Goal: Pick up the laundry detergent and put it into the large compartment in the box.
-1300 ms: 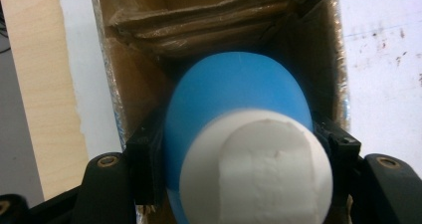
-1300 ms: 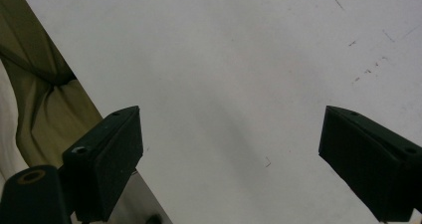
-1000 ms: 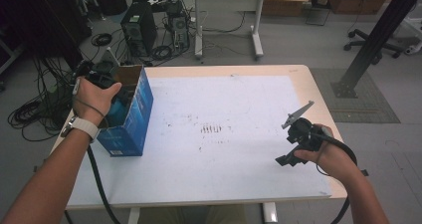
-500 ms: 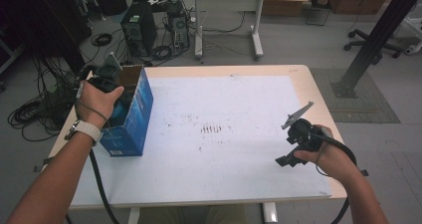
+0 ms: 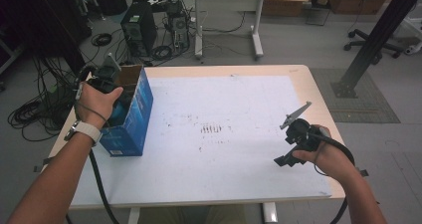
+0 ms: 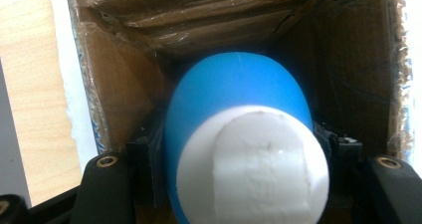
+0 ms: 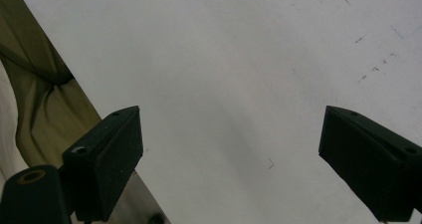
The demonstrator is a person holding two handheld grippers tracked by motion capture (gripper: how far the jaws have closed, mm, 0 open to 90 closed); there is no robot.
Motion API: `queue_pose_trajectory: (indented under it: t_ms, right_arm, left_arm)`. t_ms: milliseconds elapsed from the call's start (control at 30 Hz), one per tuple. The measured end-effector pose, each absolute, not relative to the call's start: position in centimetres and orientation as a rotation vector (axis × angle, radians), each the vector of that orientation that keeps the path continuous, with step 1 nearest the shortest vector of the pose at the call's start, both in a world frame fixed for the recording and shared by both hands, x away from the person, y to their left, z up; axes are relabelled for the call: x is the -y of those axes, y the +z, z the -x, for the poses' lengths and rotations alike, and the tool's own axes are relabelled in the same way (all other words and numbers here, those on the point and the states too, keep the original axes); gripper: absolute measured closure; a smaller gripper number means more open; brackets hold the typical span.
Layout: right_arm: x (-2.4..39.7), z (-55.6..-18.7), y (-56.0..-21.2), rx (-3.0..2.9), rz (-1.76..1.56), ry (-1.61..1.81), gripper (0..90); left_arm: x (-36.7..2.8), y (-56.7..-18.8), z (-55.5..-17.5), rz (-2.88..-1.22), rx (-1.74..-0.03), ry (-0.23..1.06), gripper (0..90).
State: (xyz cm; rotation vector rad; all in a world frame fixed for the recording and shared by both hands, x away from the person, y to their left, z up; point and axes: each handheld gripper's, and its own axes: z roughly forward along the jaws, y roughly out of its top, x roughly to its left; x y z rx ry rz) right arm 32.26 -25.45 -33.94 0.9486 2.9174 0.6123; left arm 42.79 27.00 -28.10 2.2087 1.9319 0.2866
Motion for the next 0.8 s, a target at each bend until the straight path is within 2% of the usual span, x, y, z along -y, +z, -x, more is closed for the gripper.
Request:
queue_pose_trajectory:
  t_ms: [500, 800]
  right_arm:
    - [25.28, -32.45, -34.08, -2.923, -0.949, 0.609, 10.4]
    - [25.41, -32.32, -34.18, -2.923, -0.955, 0.608, 10.4]
  left_arm:
    - [-27.53, -28.25, -43.07, -2.212, -1.935, 0.255, 35.0]
    - [-27.49, -28.33, -43.15, -2.219, -1.931, 0.238, 31.0]
